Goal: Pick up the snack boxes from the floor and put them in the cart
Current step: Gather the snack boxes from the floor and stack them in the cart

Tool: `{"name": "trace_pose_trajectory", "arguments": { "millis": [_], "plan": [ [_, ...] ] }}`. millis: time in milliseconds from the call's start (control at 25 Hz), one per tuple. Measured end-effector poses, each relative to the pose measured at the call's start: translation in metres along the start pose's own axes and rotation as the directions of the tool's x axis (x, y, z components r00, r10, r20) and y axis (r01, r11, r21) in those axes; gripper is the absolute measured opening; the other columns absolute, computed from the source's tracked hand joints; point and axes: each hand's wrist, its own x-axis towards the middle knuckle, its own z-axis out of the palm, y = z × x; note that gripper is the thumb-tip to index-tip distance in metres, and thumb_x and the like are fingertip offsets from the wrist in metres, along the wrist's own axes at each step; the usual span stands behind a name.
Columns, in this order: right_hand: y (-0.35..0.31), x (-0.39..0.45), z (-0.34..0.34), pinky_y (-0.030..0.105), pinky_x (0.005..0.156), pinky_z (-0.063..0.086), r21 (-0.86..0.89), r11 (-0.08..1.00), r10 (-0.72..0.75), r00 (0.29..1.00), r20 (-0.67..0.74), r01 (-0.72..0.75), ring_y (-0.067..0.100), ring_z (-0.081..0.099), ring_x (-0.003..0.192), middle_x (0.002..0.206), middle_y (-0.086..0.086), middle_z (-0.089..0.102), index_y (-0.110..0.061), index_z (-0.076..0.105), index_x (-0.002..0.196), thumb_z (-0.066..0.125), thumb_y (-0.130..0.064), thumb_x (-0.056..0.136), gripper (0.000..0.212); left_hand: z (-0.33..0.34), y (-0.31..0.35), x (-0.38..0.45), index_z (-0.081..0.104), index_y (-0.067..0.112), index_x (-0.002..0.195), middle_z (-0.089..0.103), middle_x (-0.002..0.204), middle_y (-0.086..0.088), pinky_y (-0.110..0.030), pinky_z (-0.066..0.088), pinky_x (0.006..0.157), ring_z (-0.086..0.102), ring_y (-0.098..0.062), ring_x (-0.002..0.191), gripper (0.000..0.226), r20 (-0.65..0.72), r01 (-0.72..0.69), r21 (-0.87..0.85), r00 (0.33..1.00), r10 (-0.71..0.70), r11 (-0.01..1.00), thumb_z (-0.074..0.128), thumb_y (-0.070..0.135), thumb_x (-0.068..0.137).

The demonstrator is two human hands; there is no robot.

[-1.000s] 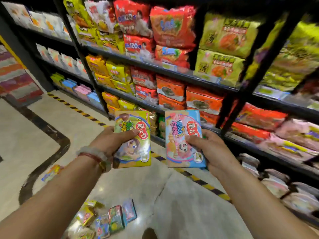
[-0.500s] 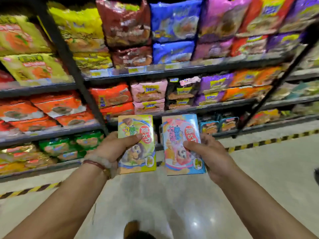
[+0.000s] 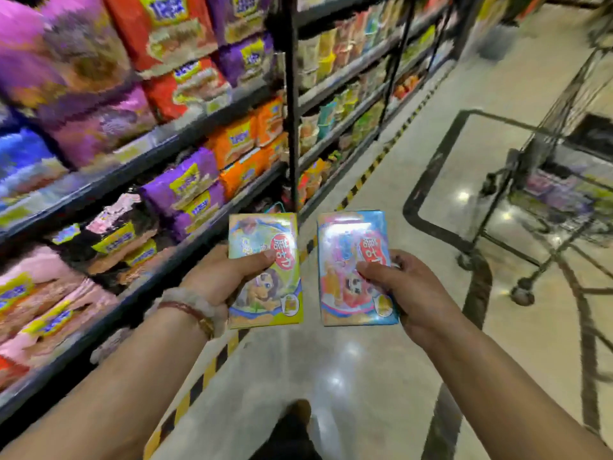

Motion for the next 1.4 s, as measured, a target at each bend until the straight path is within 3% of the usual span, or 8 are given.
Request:
{"name": "trace_pose_trajectory", "arguments": {
  "millis": [200,360,560,800,880,1000,1200,1400],
  "plan": [
    [-0.026,0.025,-0.039,0.031,0.056,0.057,0.146,0.989,-0.001,0.979,-0.205,0.031,0.025,0.072,0.070,0.088,0.013,0.074,-0.001,0.057,0.111,0.072,-0.008,0.075,0.039,0.061,0.041,0.078,0.065,0.000,0.109,0.071,0.099,-0.020,-0.051,0.051,0.090,0.069,-0.031,0.085,0.035,0.223,0.014,0.122,0.974,-0.041,0.992,0.073,0.012,0.078],
    [-0.032,0.026,-0.082,0.035,0.064,0.061,0.210,0.975,0.016,0.914,-0.405,0.076,0.027,0.072,0.075,0.093,0.015,0.074,-0.001,0.060,0.110,0.069,-0.006,0.081,0.030,0.122,0.052,0.118,0.069,0.005,0.107,0.070,0.103,-0.020,-0.060,0.047,0.093,0.065,-0.039,0.099,0.072,0.399,-0.002,0.270,0.910,-0.110,0.963,0.093,0.032,0.044],
    [-0.044,0.020,-0.146,0.036,0.065,0.059,0.271,0.947,0.021,0.809,-0.588,0.173,0.024,0.071,0.068,0.091,0.016,0.073,0.000,0.061,0.105,0.067,-0.006,0.082,0.024,0.220,0.052,0.134,0.069,0.005,0.101,0.071,0.101,-0.020,-0.058,0.048,0.093,0.066,-0.038,0.097,0.055,0.534,-0.028,0.356,0.826,-0.179,0.934,0.088,0.021,0.052],
    [-0.068,0.033,-0.251,0.036,0.065,0.061,0.321,0.917,0.027,0.766,-0.642,0.237,0.026,0.072,0.074,0.091,0.014,0.074,-0.003,0.059,0.108,0.068,-0.008,0.082,0.028,0.346,0.041,0.153,0.070,0.004,0.098,0.072,0.094,-0.018,-0.048,0.054,0.084,0.070,-0.033,0.085,0.045,0.615,-0.060,0.427,0.751,-0.241,0.902,0.076,0.024,0.058],
    [-0.084,0.043,-0.294,0.035,0.063,0.060,0.324,0.911,0.018,0.762,-0.648,0.254,0.026,0.072,0.073,0.091,0.014,0.074,-0.002,0.059,0.109,0.068,-0.008,0.081,0.029,0.396,0.036,0.162,0.069,0.003,0.097,0.072,0.095,-0.019,-0.049,0.054,0.085,0.070,-0.034,0.085,0.035,0.619,-0.060,0.433,0.745,-0.249,0.899,0.074,0.018,0.066],
    [-0.108,0.060,-0.353,0.036,0.065,0.061,0.322,0.912,0.018,0.760,-0.649,0.253,0.026,0.072,0.074,0.091,0.015,0.074,-0.001,0.059,0.108,0.069,-0.008,0.081,0.030,0.466,0.036,0.171,0.068,0.001,0.099,0.071,0.098,-0.021,-0.051,0.051,0.089,0.068,-0.037,0.091,0.043,0.605,-0.038,0.443,0.750,-0.267,0.896,0.073,0.019,0.061],
    [-0.139,0.085,-0.434,0.038,0.068,0.060,0.306,0.917,0.008,0.756,-0.654,0.255,0.025,0.073,0.075,0.090,0.013,0.074,-0.005,0.060,0.102,0.069,-0.009,0.081,0.023,0.562,0.034,0.188,0.068,0.002,0.095,0.073,0.090,-0.018,-0.045,0.058,0.072,0.071,-0.026,0.070,0.019,0.619,-0.040,0.416,0.744,-0.251,0.908,0.068,0.011,0.079],
    [-0.159,0.117,-0.494,0.036,0.063,0.061,0.338,0.898,0.017,0.745,-0.666,0.281,0.025,0.072,0.071,0.091,0.014,0.074,-0.004,0.060,0.106,0.069,-0.009,0.081,0.028,0.629,0.038,0.218,0.067,0.002,0.097,0.072,0.093,-0.018,-0.043,0.058,0.066,0.071,-0.025,0.066,0.015,0.609,-0.033,0.414,0.752,-0.250,0.909,0.065,0.009,0.083]
  ]
}}
